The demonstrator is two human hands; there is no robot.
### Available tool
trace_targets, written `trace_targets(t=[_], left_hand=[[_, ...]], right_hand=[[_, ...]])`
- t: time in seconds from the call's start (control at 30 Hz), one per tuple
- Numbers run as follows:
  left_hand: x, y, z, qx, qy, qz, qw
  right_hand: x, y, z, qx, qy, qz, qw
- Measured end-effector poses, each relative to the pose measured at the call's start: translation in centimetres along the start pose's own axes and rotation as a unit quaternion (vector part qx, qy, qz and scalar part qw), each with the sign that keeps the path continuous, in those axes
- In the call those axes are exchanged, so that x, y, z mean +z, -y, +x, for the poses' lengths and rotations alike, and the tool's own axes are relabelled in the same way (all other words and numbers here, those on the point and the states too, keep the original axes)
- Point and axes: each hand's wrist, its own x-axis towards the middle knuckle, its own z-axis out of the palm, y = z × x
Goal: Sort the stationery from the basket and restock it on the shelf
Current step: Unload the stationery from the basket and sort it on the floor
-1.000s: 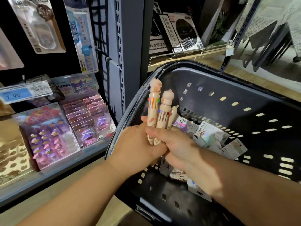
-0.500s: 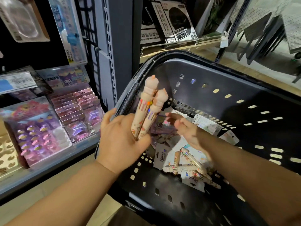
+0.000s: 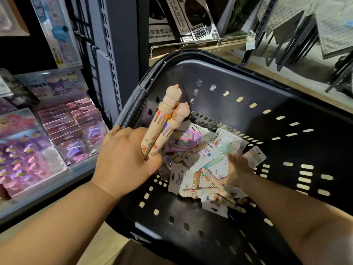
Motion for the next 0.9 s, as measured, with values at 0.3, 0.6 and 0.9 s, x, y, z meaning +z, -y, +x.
trace_targets(t=[0.3,0.6,0.9], left_hand=[[0.4,0.1,-0.1,0.033,-0.020,0.071,0.997],[0.8,0.0,-0.2,0.037,-0.027,0.087,0.995],[0.6,0.0,-0.4,0.037,-0.019,0.093,0.995]], right_hand=[[-0.8,-0.3,-0.6,-0.024,0.001,-0.166,0.986],[-0.1,1.5,-1.7,-0.094,0.055,-0.210,0.972],[0.5,2.2,-2.2,-0.176,0.058,-0.209,0.960]])
